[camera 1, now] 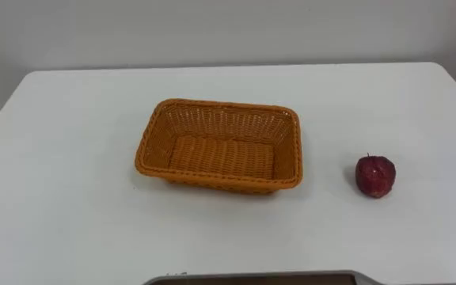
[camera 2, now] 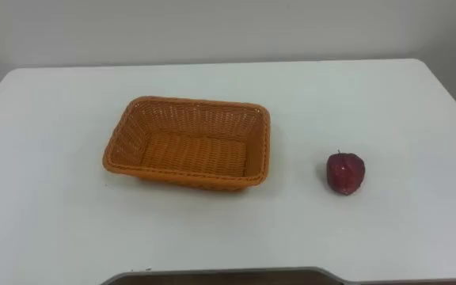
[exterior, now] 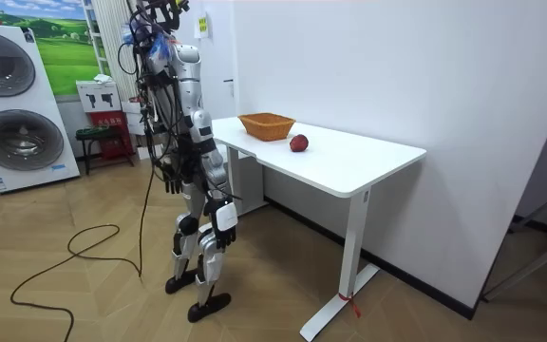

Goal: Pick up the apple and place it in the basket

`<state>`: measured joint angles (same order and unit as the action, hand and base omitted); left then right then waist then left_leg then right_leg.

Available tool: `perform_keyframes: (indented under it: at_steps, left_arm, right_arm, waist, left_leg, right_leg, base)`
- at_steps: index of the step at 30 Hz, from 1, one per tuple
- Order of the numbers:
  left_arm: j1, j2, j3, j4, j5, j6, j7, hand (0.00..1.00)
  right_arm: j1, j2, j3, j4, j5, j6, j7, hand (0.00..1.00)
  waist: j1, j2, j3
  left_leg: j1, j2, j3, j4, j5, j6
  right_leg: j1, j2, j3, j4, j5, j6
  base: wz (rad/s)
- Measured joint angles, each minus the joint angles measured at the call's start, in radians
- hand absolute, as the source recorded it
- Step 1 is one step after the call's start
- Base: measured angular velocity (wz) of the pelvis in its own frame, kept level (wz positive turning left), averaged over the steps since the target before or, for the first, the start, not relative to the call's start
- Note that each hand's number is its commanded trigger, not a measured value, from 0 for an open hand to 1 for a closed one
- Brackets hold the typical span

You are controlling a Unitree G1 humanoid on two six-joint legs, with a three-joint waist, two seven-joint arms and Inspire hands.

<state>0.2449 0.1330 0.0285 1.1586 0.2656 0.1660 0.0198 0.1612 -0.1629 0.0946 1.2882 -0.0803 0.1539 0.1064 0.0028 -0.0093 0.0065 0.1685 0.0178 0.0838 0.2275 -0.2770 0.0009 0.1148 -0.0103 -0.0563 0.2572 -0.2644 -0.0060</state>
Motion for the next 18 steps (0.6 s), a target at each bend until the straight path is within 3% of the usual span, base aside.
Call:
perform_keyframes:
  at_steps: [6,11,16,18]
  left_arm:
    - [-0.004,0.0,0.007,0.0,0.0,-0.002,0.009,0.0]
    - [-0.01,-0.001,0.012,0.001,0.0,-0.003,0.02,0.0]
    - [-0.011,0.001,0.034,0.001,-0.016,-0.016,0.04,0.0]
    - [-0.003,0.001,0.062,0.0,-0.022,-0.025,0.043,0.0]
  right_arm:
    - [-0.002,0.0,-0.005,0.0,-0.003,-0.001,0.003,0.0]
    - [0.001,0.0,-0.021,0.0,0.135,0.0,-0.051,0.0]
    - [0.032,0.0,-0.09,-0.003,0.37,0.001,-0.151,0.0]
    - [0.037,0.001,-0.17,-0.009,0.527,-0.001,-0.187,0.0]
  waist:
    - [0.0,0.001,-0.0029]
    - [0.005,-0.003,-0.0026]
    - [-0.001,-0.009,-0.0011]
    - [-0.002,-0.013,0.0001]
  left_leg:
    - [0.0,0.001,0.003,-0.004,0.0,0.0]
    - [0.002,0.002,0.012,-0.005,0.0,0.0]
    - [0.001,0.002,0.024,-0.006,0.0,0.0]
    - [0.01,0.002,0.024,-0.007,0.0,0.0]
  right_leg:
    - [-0.008,0.002,0.002,0.002,0.004,0.0]
    - [-0.017,0.002,0.005,0.02,0.004,-0.001]
    - [-0.018,0.003,0.022,0.016,0.004,0.0]
    - [-0.018,0.004,0.025,0.017,0.004,0.0]
  base:
    - [-0.02]
    - [-0.05]
    - [-0.06]
    - [-0.08]
